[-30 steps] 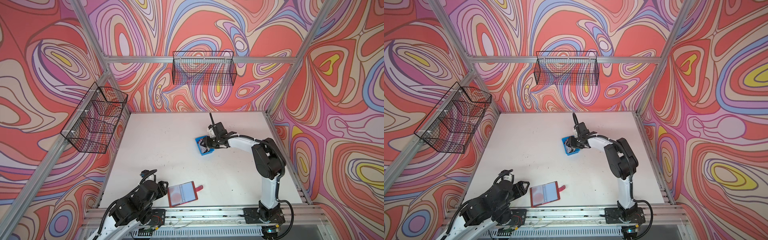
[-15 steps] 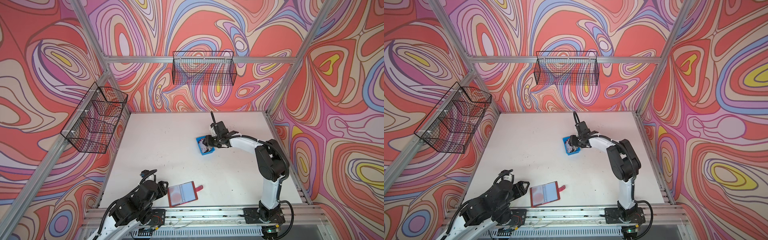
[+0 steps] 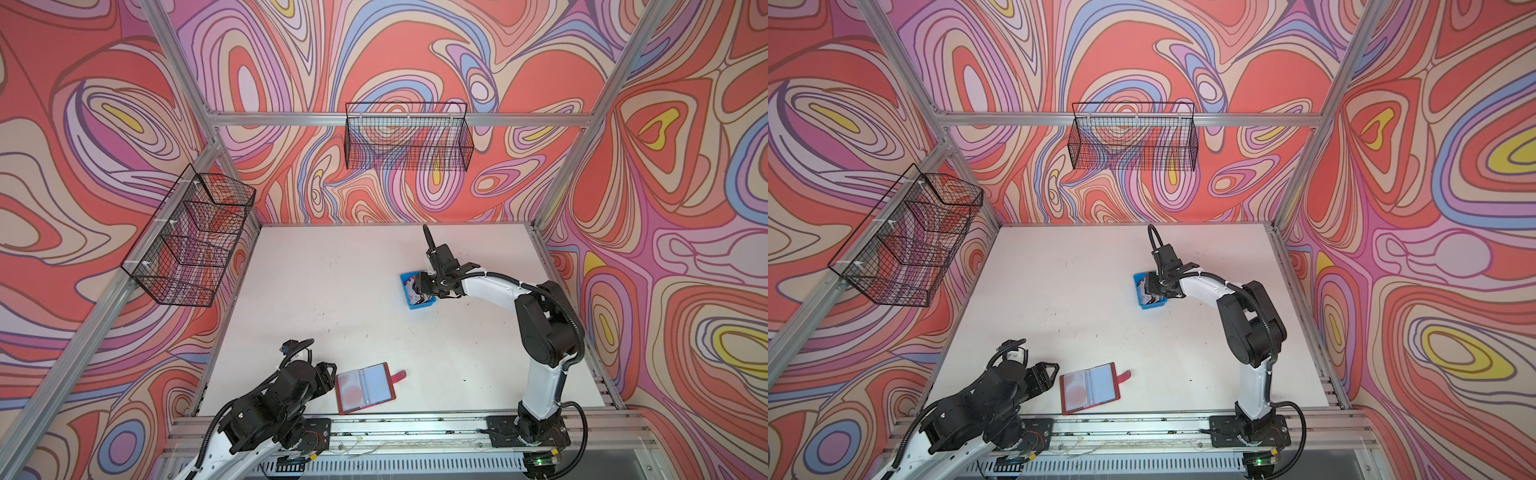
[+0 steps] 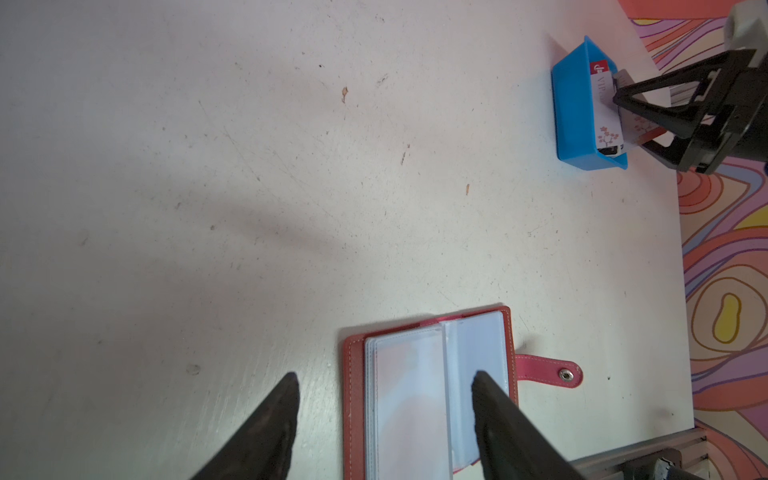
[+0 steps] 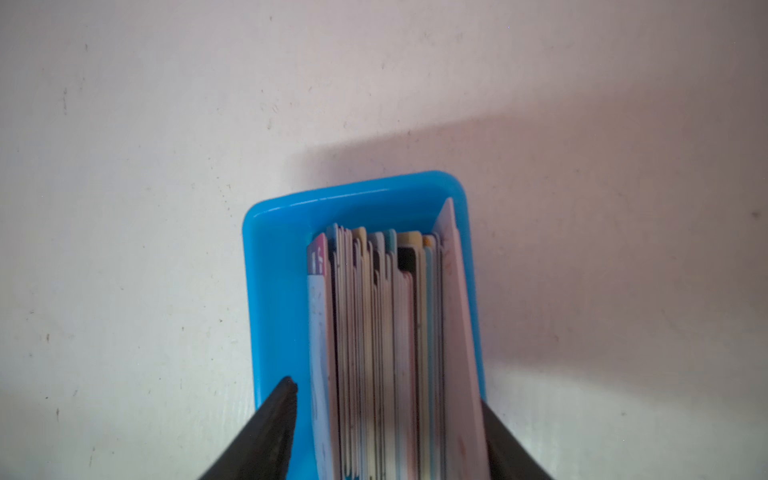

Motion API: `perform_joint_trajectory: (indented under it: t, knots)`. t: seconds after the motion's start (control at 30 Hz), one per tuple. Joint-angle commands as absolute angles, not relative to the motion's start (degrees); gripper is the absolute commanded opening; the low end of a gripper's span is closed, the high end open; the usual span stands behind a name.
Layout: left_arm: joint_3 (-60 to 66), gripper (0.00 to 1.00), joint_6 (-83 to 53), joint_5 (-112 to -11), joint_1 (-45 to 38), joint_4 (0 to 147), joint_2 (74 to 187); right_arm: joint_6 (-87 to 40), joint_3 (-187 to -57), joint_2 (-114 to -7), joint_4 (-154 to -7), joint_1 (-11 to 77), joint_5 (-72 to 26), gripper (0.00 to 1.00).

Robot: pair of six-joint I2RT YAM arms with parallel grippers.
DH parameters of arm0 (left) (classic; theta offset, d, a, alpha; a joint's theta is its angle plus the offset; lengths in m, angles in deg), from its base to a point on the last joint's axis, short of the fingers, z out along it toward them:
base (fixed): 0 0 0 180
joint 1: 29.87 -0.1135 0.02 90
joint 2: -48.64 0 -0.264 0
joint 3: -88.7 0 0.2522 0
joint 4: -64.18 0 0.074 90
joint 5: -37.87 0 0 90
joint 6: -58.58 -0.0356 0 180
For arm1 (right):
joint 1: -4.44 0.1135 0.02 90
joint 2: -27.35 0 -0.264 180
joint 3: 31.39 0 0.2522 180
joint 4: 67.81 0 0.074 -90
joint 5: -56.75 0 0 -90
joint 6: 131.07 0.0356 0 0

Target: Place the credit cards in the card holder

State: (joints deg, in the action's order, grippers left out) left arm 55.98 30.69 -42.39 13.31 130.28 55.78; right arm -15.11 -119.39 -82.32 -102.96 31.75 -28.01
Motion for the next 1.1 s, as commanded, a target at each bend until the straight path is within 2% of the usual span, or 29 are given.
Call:
perform_joint_trajectory:
  t: [0.0, 0.37, 0.47, 0.6, 0.8, 1.07]
  knots:
    - [56.83, 0.68, 30.19, -40.88, 13.55, 133.01, 55.06, -15.54, -117.93, -79.06, -105.01, 31.47, -32.49, 0.64]
    - [56.83, 0.68, 30.19, -40.90, 13.55, 133.05, 55.06, -15.00, -116.63, -73.93, -107.85, 31.48, -39.70, 0.71]
    - [56.83, 0.68, 30.12, -40.92, 13.55, 133.06, 55.01, -15.21, -115.01, -73.89, -107.13, 31.36, -38.77, 0.72]
    - [56.83, 0.68, 30.18, -40.96, 13.53, 133.03, 54.98, -15.48, -112.55, -71.30, -104.53, 30.92, -35.44, 0.66]
    - [56.83, 0.68, 30.15, -40.97, 13.54, 133.05, 54.93, -17.17, -108.63, -70.38, -101.83, 30.44, -32.81, 0.39]
    - [56.92, 0.68, 30.17, -41.23, 13.55, 132.94, 54.72, -18.68, -107.31, -70.16, -100.96, 30.15, -35.62, 0.35]
